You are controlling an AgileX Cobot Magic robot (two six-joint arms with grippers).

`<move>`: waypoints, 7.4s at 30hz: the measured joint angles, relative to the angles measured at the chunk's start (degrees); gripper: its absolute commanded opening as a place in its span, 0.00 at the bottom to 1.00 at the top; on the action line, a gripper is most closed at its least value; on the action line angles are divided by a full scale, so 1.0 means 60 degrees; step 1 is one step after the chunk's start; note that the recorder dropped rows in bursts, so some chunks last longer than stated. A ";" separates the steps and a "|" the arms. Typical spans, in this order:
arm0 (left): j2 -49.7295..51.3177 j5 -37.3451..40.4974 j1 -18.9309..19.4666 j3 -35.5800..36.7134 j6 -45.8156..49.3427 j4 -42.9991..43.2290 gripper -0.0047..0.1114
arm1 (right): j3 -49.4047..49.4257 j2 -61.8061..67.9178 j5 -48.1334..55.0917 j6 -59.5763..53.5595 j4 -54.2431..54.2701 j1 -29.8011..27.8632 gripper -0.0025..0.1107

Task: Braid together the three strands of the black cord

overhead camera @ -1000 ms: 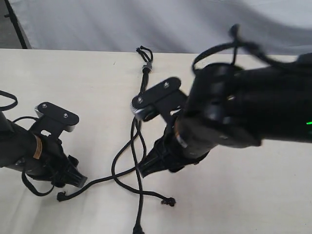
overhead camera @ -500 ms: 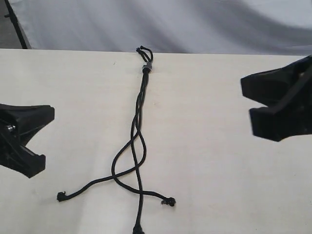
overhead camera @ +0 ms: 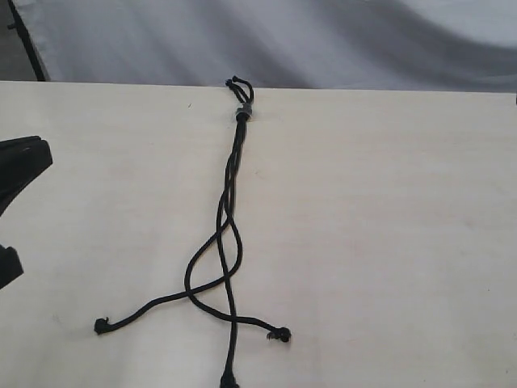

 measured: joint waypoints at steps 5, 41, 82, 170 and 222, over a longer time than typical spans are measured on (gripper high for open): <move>-0.1420 -0.0020 0.0000 0.0625 0.0020 0.0000 0.05 | 0.0000 -0.0354 -0.0007 0.0000 0.0000 0.0000 0.02; -0.5630 0.1830 0.3970 0.2578 0.3703 -0.2970 0.05 | 0.0000 -0.0576 -0.0129 0.0000 0.0000 0.0000 0.02; -0.5784 0.2757 0.3970 0.2578 0.2954 -0.3062 0.05 | 0.0000 -0.0576 -0.0129 0.0000 0.0000 0.0000 0.02; -0.5784 0.2772 0.3986 0.2578 0.2954 -0.3062 0.05 | 0.7872 -0.5346 -0.5383 -0.5117 0.4415 -0.9122 0.02; -0.5784 0.2772 0.3986 0.2578 0.2954 -0.3062 0.05 | 0.7872 -0.5346 -0.5287 -0.5099 0.4415 -0.9122 0.02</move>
